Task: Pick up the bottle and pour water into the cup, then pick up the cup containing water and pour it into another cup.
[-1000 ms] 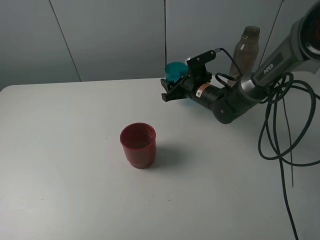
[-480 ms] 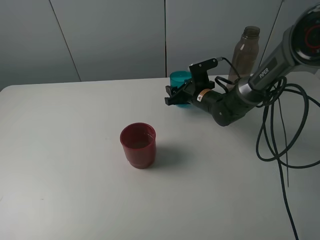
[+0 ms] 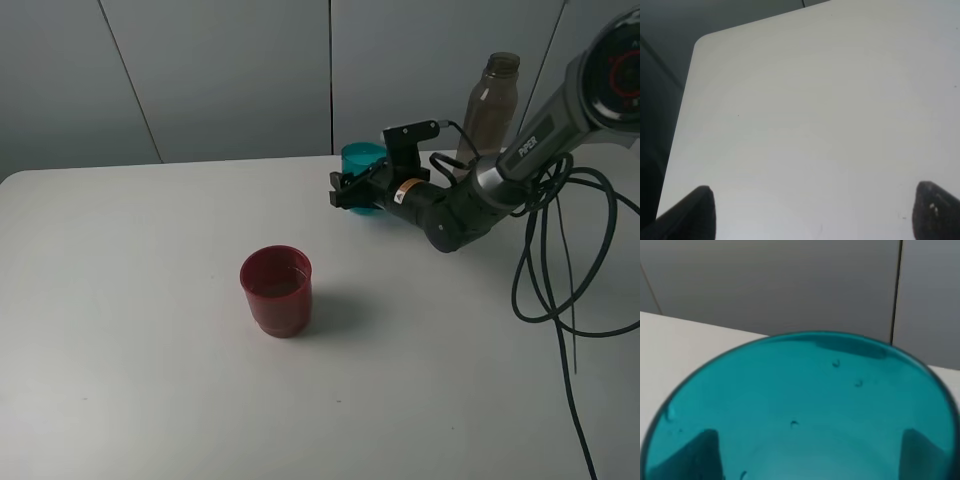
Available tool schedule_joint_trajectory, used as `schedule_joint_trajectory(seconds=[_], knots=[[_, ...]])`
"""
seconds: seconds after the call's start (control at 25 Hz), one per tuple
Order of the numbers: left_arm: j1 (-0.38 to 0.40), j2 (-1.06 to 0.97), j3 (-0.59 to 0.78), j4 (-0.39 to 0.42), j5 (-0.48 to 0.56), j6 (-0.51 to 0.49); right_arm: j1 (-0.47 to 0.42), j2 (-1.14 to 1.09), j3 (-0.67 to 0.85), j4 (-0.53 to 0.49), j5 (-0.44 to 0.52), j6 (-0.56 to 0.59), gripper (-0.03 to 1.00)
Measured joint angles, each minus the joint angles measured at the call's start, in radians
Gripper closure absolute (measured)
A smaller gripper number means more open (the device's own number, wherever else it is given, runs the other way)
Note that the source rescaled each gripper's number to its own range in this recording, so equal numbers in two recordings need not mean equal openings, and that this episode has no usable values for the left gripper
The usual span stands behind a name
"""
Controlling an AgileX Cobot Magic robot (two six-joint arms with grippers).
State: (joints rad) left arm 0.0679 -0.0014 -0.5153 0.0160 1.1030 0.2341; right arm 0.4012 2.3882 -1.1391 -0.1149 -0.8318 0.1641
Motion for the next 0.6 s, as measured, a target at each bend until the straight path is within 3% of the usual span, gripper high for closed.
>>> schedule_joint_trajectory(seconds=[0.12, 0.16, 0.32, 0.6], knots=[[0.000, 0.000, 0.000, 0.000, 0.000, 0.000, 0.000, 0.000, 0.000, -0.025, 0.012, 0.006, 0.10], [0.000, 0.000, 0.000, 0.000, 0.000, 0.000, 0.000, -0.005, 0.000, -0.031, 0.027, 0.006, 0.02], [0.000, 0.000, 0.000, 0.000, 0.000, 0.000, 0.000, -0.056, 0.040, -0.036, 0.107, 0.000, -0.03], [0.000, 0.000, 0.000, 0.000, 0.000, 0.000, 0.000, -0.199, 0.230, -0.036, 0.123, -0.073, -0.03]])
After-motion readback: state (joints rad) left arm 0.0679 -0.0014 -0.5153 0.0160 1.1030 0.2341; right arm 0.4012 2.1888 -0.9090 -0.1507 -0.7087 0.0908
